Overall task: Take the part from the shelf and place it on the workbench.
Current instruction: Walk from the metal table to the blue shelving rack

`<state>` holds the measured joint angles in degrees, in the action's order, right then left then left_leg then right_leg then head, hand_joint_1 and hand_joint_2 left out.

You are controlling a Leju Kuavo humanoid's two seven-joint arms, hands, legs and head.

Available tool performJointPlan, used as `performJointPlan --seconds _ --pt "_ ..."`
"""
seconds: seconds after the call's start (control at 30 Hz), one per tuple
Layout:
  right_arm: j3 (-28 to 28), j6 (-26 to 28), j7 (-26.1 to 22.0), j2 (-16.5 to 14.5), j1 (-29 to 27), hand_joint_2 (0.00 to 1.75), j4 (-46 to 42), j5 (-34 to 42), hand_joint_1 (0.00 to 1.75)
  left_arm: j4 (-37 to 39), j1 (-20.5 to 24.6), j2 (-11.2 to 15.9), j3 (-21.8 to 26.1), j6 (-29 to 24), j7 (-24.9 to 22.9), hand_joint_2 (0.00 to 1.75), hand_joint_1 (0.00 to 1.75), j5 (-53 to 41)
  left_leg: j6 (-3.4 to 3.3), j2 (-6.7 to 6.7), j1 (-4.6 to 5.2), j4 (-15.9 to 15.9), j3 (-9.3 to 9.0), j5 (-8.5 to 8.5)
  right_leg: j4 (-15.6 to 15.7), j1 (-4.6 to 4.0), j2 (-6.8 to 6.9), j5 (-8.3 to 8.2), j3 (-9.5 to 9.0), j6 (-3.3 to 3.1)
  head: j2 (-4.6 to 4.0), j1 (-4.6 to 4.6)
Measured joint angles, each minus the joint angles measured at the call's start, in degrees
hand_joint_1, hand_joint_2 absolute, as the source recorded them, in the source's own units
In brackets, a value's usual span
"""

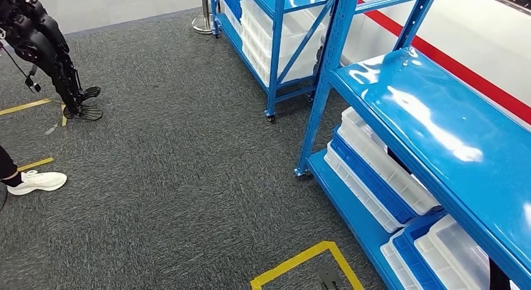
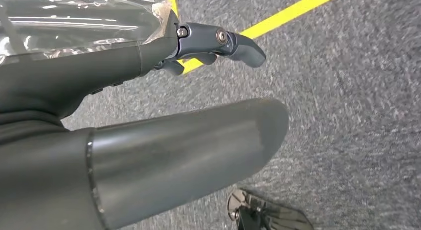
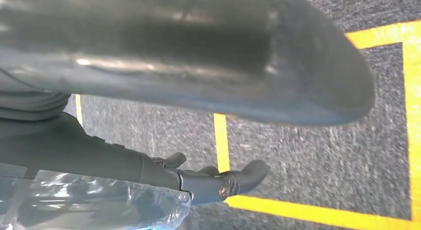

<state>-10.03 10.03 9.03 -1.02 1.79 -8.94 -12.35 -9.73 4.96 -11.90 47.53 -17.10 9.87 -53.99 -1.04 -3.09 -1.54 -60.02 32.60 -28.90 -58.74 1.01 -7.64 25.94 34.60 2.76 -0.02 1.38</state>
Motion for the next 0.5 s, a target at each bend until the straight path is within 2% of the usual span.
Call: performJointPlan --seconds 0.07,0.1,0.13,0.17,0.2,0.23,0.27,0.33,0.37,0.4,0.43,0.47,0.5 --pt "-0.01 -0.01 0.01 -0.04 -0.14 0.00 0.04 0.00 0.00 -0.01 0.07 -0.01 -0.03 -0.01 -0.01 0.00 0.00 -0.07 -0.99 1.38 0.13 0.41 -0.22 0.31 -2.72 -0.01 3.00 1.34 1.51 0.12 0.00 0.13" --pt "-0.02 -0.01 0.02 -0.08 -0.04 0.00 0.05 0.00 0.00 -0.01 0.06 0.00 -0.03 -0.01 -0.01 0.00 0.00 -0.09 -1.33 2.14 0.25 0.54 -0.26 0.38 -5.84 -0.01 4.98 2.77 3.02 -0.05 0.00 0.19" --pt "-0.02 -0.02 0.02 -0.13 0.11 0.00 0.05 0.00 0.00 -0.01 0.02 0.01 -0.04 -0.01 -0.01 0.00 0.00 -0.10 -1.55 2.97 0.43 0.58 -0.25 0.35 -9.83 -0.04 6.36 4.48 5.06 -0.20 0.00 0.26" --pt "-0.03 -0.02 0.02 -0.14 0.23 0.00 0.05 0.00 0.00 0.00 -0.03 0.02 -0.04 -0.01 -0.02 0.00 0.00 -0.11 -1.65 3.86 0.58 0.57 -0.23 0.31 -13.74 -0.02 6.85 5.94 7.02 -0.21 0.00 0.26" --pt "-0.03 -0.02 0.02 -0.13 0.23 0.00 0.05 0.00 0.00 0.01 -0.05 0.04 -0.04 -0.01 -0.02 0.00 0.00 -0.11 -1.70 4.69 0.70 0.56 -0.23 0.24 -16.33 0.01 7.00 6.72 8.29 -0.06 0.00 0.26" --pt "-0.03 -0.02 0.02 -0.11 0.15 0.00 0.05 0.00 0.00 0.01 -0.05 0.05 -0.04 -0.01 -0.02 0.00 0.00 -0.11 -1.71 5.48 0.78 0.56 -0.27 0.16 -16.68 0.03 7.11 6.59 8.39 0.27 0.00 0.26" --pt "-0.03 -0.03 0.02 -0.10 0.06 0.00 0.05 0.00 0.00 0.01 -0.03 0.07 -0.04 -0.01 -0.02 0.00 0.00 -0.11 -1.66 6.20 0.81 0.56 -0.35 0.07 -14.55 0.04 7.39 5.62 7.21 0.69 0.00 0.26" --pt "-0.03 -0.03 0.02 -0.09 0.08 0.00 0.05 0.00 0.00 0.01 0.00 0.05 -0.05 -0.01 -0.02 0.00 0.00 -0.12 -1.37 7.51 0.88 0.56 -0.63 -0.18 -6.07 -0.08 9.56 2.73 2.60 1.19 0.00 0.26" --pt "-0.03 -0.03 0.02 -0.10 0.19 0.00 0.05 -0.01 0.00 0.01 -0.01 0.05 -0.07 -0.01 -0.02 0.00 0.00 -0.15 -1.08 8.07 0.98 0.56 -0.82 -0.39 -2.69 -0.35 10.77 1.63 0.70 1.04 0.00 0.25" --pt "-0.03 -0.03 0.02 -0.10 0.31 0.00 0.05 -0.04 0.00 0.01 0.00 0.06 -0.09 0.00 -0.02 0.00 0.00 -0.19 -0.78 8.57 1.09 0.58 -1.01 -0.59 -0.69 -0.63 11.61 0.98 -0.43 0.69 0.00 0.23" --pt "-0.03 -0.03 0.02 -0.07 0.37 0.00 0.05 -0.08 0.00 0.01 0.03 0.04 -0.14 0.01 -0.02 0.00 0.00 -0.24 -0.46 9.14 1.14 0.68 -1.26 -0.72 -0.15 -0.97 11.73 0.74 -0.58 0.22 0.00 0.20" --pt "-0.03 -0.03 0.02 0.00 0.34 0.00 0.06 -0.13 0.00 0.00 0.09 0.01 -0.21 0.01 -0.02 0.00 0.00 -0.29 -0.11 9.73 1.15 0.84 -1.56 -0.85 -0.02 -1.22 11.14 0.59 -0.52 -0.19 0.00 0.19" --pt "-0.03 -0.03 0.02 0.08 0.26 0.00 0.07 -0.16 0.00 -0.01 0.17 -0.05 -0.27 0.01 -0.02 0.00 0.00 -0.34 0.22 9.98 1.06 0.90 -1.67 -0.98 0.19 -0.98 10.43 0.45 -0.58 -0.60 0.01 0.16"
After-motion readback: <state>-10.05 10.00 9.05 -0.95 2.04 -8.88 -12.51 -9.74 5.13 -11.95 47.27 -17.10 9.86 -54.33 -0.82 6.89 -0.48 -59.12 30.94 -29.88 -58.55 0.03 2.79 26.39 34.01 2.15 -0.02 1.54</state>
